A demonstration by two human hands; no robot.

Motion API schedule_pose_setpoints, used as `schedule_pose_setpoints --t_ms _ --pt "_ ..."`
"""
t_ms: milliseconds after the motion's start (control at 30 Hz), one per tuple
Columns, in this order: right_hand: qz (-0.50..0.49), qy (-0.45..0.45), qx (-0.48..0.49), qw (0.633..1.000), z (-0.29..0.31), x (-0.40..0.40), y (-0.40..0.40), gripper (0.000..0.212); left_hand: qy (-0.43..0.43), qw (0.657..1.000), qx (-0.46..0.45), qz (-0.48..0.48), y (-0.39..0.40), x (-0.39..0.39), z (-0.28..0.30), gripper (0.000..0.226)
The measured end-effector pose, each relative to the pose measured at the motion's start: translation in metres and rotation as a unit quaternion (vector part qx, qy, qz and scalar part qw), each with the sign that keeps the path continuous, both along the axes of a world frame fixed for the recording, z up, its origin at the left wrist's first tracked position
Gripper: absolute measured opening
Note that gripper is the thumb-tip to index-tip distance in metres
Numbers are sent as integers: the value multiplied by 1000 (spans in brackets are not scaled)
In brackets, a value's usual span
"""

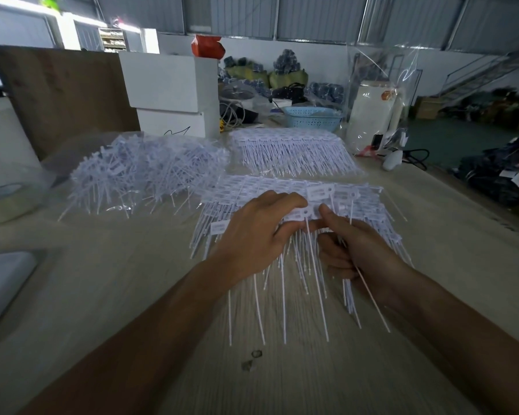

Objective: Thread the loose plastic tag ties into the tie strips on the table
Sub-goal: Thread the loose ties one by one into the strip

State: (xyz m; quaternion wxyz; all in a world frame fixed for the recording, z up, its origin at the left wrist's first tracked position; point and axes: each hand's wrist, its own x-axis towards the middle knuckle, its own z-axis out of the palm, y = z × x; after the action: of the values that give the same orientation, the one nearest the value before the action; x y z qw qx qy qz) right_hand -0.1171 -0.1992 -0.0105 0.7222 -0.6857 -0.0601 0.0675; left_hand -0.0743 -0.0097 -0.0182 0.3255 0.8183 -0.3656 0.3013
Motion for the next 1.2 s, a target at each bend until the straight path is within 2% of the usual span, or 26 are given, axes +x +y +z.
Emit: schedule_pose_setpoints --t_ms 233,467,600,733,833,1067,1133,1200 --pt "-38 -75 -8 996 -6 3 1 36 -22 1000 15 -8 -1 -3 3 22" --pt "-27 -65 -6 998 -5 3 1 38 -59 997 54 2 0 -1 1 26" --pt "-27 -84 -16 996 -2 0 4 38 -6 999 40 -12 0 -2 0 32" --pt "-20 -102 -39 994 -1 -2 4 36 113 992 -8 -48 0 0 2 18" --pt "-23 -137 -95 986 -1 0 2 36 181 978 -52 -94 -1 1 5 15" --pt "-12 -98 -40 994 -1 3 -2 38 186 970 -118 -108 -4 2 5 11" --pt "12 -84 -35 996 0 4 -4 39 179 972 -118 -95 -4 1 4 13" --pt "28 -73 -44 996 0 4 -6 42 146 983 -81 -71 -2 1 4 14"
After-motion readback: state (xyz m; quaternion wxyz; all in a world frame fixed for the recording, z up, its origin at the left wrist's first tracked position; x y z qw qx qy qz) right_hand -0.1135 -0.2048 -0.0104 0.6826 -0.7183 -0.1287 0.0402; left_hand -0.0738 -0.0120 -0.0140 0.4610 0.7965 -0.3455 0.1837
